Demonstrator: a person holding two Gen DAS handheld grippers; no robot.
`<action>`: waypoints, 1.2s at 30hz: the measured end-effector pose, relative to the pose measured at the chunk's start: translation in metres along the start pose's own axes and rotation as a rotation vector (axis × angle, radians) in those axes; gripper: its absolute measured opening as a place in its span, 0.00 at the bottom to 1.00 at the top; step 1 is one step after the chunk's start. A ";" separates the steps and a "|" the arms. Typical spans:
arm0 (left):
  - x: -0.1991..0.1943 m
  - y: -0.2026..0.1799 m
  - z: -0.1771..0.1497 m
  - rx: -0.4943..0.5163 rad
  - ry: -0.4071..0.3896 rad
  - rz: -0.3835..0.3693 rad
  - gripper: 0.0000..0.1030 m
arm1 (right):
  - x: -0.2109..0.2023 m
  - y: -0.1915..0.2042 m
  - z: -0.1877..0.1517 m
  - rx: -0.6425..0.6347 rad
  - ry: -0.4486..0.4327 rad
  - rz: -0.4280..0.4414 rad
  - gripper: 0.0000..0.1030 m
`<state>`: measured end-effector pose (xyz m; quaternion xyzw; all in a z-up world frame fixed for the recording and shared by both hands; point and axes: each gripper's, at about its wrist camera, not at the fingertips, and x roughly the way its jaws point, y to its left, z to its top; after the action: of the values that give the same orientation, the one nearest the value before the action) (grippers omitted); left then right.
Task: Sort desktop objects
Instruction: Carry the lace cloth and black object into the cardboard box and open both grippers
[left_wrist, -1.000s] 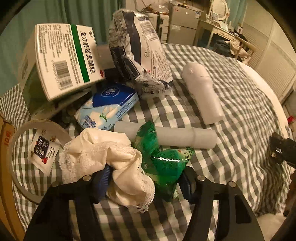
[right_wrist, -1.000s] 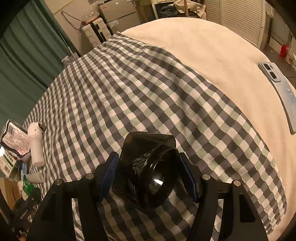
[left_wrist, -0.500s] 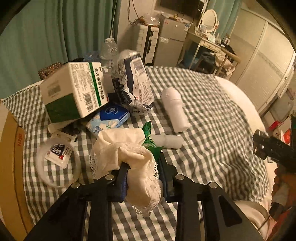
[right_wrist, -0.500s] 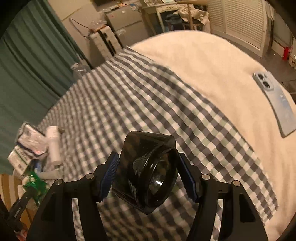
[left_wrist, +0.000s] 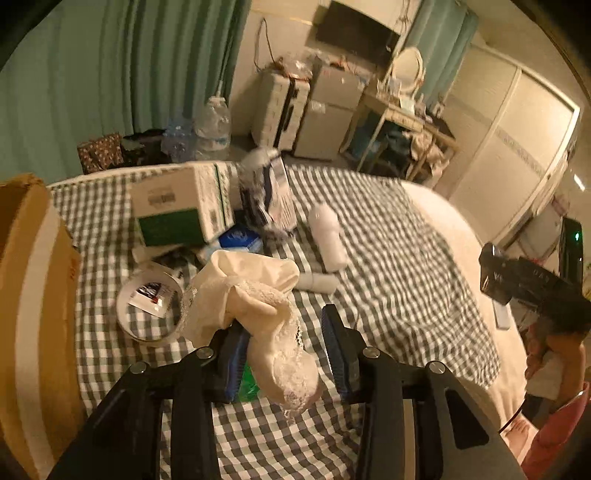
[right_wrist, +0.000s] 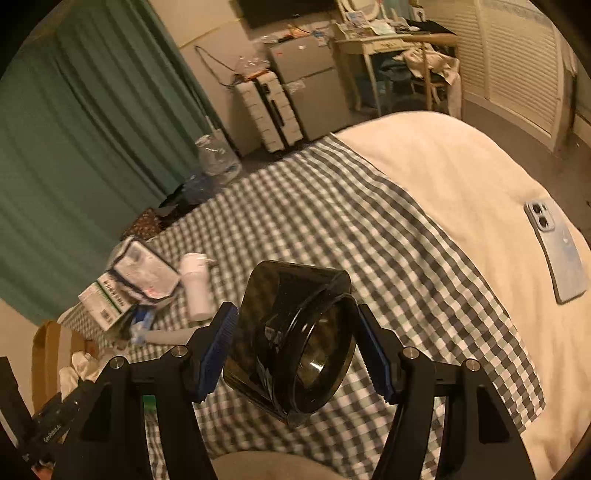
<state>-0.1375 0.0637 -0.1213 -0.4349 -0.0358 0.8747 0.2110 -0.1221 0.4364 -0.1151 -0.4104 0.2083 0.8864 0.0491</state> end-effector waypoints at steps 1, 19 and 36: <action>-0.005 0.000 0.000 0.000 -0.014 0.001 0.36 | -0.004 0.005 0.000 -0.009 -0.006 0.002 0.62; -0.119 0.036 0.020 -0.044 -0.206 0.094 0.26 | -0.076 0.156 -0.020 -0.261 -0.033 0.299 0.62; -0.162 0.207 -0.014 -0.246 -0.111 0.423 0.28 | -0.021 0.419 -0.121 -0.677 0.216 0.561 0.62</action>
<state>-0.1099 -0.1911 -0.0603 -0.4064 -0.0620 0.9110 -0.0335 -0.1310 0.0085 -0.0312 -0.4212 0.0137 0.8357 -0.3523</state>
